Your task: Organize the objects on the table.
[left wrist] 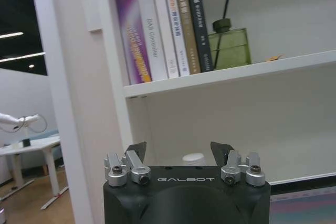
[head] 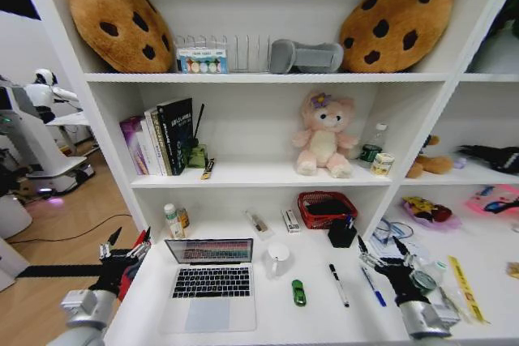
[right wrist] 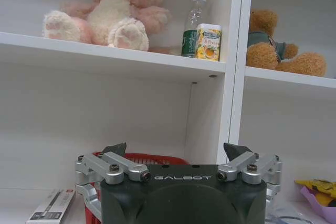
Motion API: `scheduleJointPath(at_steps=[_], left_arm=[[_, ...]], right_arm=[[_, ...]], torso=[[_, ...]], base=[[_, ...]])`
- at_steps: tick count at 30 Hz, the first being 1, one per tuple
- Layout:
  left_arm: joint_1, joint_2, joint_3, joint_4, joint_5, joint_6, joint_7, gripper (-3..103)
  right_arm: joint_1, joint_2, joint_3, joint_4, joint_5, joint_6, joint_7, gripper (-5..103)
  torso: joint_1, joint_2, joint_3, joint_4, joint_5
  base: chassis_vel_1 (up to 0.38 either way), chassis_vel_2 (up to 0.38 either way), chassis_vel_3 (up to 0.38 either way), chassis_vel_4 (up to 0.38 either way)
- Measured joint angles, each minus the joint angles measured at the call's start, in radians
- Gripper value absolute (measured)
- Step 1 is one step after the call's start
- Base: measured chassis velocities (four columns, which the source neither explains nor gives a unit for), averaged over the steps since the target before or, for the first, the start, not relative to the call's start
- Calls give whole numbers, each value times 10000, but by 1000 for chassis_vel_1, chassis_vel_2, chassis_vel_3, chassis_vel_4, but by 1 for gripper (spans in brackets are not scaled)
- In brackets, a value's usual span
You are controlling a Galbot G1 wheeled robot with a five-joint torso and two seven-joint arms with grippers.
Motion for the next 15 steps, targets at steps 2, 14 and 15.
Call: scheduleJointPath(at_steps=[2,14,15], left_arm=[[202,574,-38,-211,-40,69,14,62],[20,5718,433,-118,-1006,745,-230,14],[-45,6203,479,-73,-1133,774,-233,8]], right_arm=[[28,4,-8,-120,22,8,21,100],[166,206,-155,-362,46,51,89,100],[163,206,-136,-343,51,50,103,100]], torso=[[0,1,0,0,0],[0,0,1,-1,-2],[1,0,1,-2,-1]], base=[[0,0,0,0],[0,0,0,0],[0,0,0,0]])
